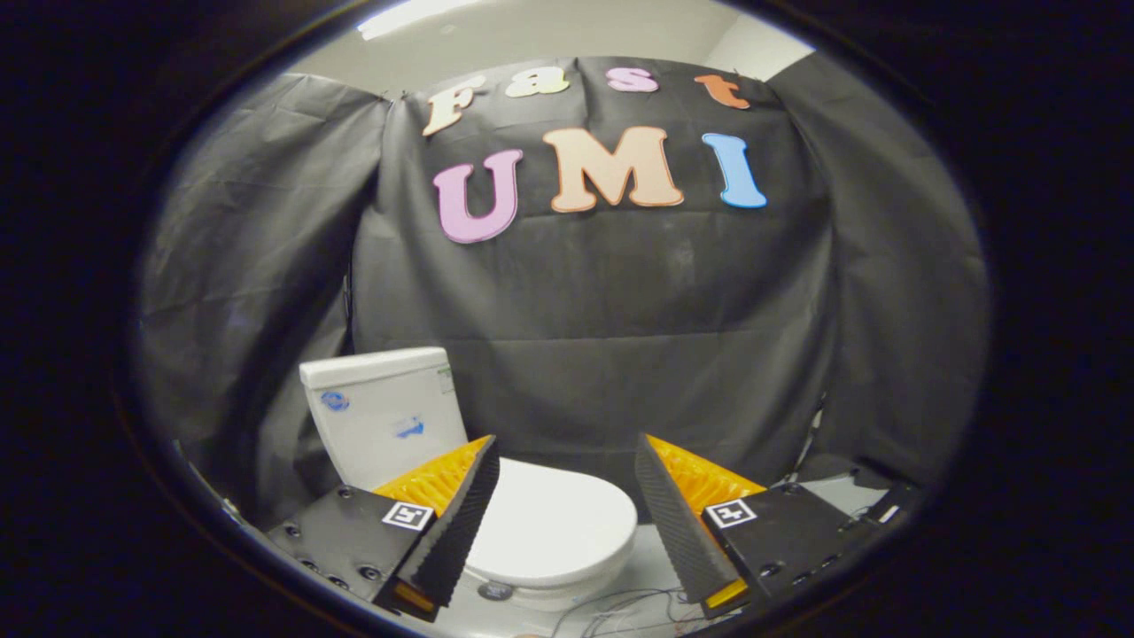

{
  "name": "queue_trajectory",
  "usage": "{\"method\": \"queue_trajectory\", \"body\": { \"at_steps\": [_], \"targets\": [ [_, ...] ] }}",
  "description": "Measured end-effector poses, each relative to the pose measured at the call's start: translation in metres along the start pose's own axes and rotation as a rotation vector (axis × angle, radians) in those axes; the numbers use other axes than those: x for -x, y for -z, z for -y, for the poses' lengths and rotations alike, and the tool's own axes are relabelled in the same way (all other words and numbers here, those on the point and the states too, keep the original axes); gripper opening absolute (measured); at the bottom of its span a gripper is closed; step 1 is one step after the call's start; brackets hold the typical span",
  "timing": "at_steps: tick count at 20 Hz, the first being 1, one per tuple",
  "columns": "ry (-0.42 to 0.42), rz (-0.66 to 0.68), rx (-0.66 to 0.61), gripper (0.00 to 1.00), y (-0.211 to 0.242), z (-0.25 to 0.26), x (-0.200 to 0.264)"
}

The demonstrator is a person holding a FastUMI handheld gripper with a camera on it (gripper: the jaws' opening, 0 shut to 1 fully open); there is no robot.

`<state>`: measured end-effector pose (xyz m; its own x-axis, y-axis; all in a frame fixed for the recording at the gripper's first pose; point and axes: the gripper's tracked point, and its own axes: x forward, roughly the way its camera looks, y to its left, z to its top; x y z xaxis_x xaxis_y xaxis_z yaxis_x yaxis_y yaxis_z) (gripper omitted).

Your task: Open the toilet lid.

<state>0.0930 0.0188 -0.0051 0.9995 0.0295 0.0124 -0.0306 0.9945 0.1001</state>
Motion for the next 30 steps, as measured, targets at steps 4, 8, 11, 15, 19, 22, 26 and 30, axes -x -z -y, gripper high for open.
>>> {"method": "queue_trajectory", "body": {
  "at_steps": [4,8,11,15,19,22,26,30],
  "targets": [
    [0.160,0.150,-0.249,0.94,0.000,0.004,-0.023],
    [0.309,0.219,-0.441,0.91,0.031,-0.005,-0.025],
    [0.416,0.160,-0.572,0.90,0.076,-0.017,-0.020],
    [0.477,0.150,-0.753,0.88,0.121,-0.045,-0.015],
    [0.523,0.173,-0.923,0.88,0.155,-0.067,-0.014],
    [0.562,0.192,-1.020,0.88,0.187,-0.085,0.000],
    [0.606,0.186,-1.107,0.88,0.218,-0.104,0.009],
    [0.628,0.159,-1.202,0.88,0.247,-0.116,0.012]
  ]
}}
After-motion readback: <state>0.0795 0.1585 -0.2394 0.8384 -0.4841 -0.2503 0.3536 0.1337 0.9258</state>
